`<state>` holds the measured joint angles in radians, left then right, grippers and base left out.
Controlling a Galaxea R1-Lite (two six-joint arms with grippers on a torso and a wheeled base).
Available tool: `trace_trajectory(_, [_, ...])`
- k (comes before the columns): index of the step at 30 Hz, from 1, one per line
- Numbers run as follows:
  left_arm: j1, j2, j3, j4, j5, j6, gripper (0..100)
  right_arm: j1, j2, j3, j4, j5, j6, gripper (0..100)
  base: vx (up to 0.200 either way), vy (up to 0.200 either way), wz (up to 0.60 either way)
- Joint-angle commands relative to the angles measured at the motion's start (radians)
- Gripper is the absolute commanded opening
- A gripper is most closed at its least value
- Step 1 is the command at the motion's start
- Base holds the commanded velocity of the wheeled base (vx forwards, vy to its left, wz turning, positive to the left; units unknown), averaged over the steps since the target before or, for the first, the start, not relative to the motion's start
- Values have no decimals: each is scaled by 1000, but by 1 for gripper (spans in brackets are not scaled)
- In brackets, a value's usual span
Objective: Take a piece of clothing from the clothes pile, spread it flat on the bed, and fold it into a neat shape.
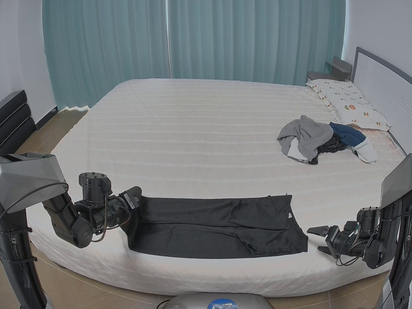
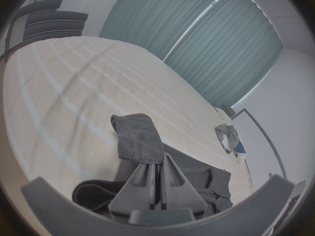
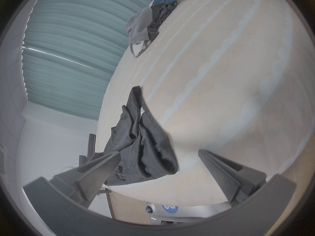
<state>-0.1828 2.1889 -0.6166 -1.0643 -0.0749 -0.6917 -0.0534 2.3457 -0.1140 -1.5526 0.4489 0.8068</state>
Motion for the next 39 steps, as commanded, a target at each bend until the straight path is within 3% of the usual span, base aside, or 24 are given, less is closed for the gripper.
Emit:
trace_trajectory(1, [-70, -69, -37, 61, 41, 0, 0, 0, 1, 1, -18, 1, 0, 100, 0, -200, 0])
trace_trajectory(8, [-167, -109, -157, 244, 133, 8, 0, 1, 3, 1, -18, 1, 0, 100, 0, -200, 0])
trace_trajectory(13, [-216, -109, -256, 386, 142, 6, 0, 1, 4, 2, -18, 1, -1, 100, 0, -200, 0])
trace_trajectory(23, [-336, -94, -411, 543, 170, 4, 0, 4, 6, 4, -18, 1, -3, 100, 0, -200, 0])
trace_trajectory(27, [-383, -44, -480, 583, 182, -2, 0, 6, 7, 4, -18, 1, -8, 100, 0, -200, 0])
trace_trajectory(39, [-457, 121, -609, 598, 241, -37, 0, 6, 7, 5, -18, 2, -9, 100, 0, 0, 0])
